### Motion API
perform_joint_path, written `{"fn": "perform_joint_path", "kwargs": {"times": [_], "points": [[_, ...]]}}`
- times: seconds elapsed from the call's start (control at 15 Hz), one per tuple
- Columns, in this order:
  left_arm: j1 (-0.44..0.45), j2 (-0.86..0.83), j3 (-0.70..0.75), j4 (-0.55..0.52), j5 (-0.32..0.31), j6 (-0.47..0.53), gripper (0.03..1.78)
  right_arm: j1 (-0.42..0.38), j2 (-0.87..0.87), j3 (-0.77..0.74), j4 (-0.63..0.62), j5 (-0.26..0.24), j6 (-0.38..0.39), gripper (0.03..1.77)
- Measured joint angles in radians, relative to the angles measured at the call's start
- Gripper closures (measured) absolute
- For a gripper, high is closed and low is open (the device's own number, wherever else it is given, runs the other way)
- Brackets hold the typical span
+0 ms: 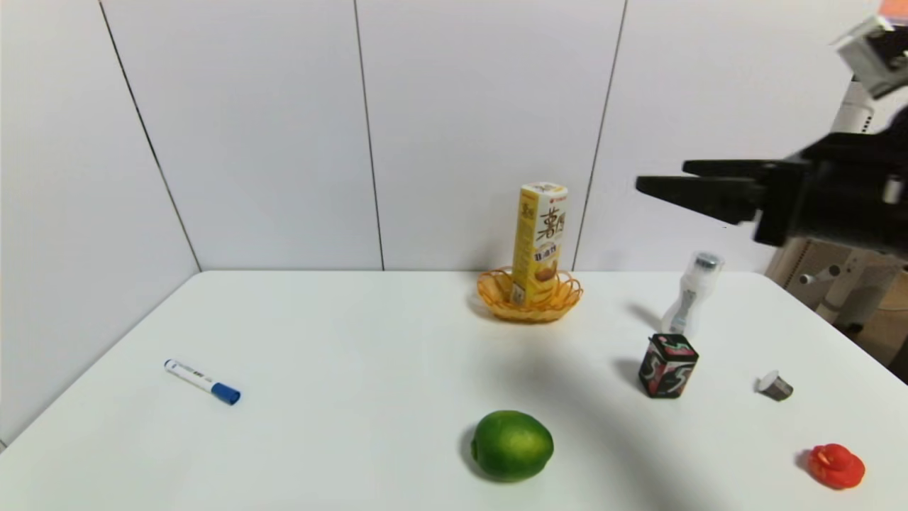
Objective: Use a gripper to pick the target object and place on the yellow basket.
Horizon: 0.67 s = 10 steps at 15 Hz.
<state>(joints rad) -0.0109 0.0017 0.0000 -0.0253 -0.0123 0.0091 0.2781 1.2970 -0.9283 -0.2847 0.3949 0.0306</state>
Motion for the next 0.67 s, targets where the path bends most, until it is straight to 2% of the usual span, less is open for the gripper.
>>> {"fn": "perform_joint_path", "kwargs": {"times": [0.13, 0.2, 0.27, 0.47, 0.53, 0.67], "points": [[0.000, 0.000, 0.000, 0.000, -0.001, 0.000, 0.12, -0.050, -0.181, 0.150, 0.034, -0.008, -0.033, 0.12], [0.000, 0.000, 0.000, 0.000, 0.000, 0.000, 0.12, -0.075, -0.267, 0.219, 0.060, -0.039, -0.060, 0.11], [0.000, 0.000, 0.000, 0.000, 0.000, 0.000, 0.12, -0.100, -0.352, 0.287, 0.098, -0.090, -0.098, 0.11], [0.000, 0.000, 0.000, 0.000, 0.000, 0.000, 0.12, -0.173, -0.594, 0.508, 0.251, -0.327, -0.222, 0.11], [0.000, 0.000, 0.000, 0.000, 0.000, 0.000, 0.12, -0.193, -0.661, 0.589, 0.272, -0.386, -0.238, 0.11], [0.000, 0.000, 0.000, 0.000, 0.000, 0.000, 0.12, -0.232, -0.796, 0.739, 0.245, -0.441, -0.253, 0.11]]}}
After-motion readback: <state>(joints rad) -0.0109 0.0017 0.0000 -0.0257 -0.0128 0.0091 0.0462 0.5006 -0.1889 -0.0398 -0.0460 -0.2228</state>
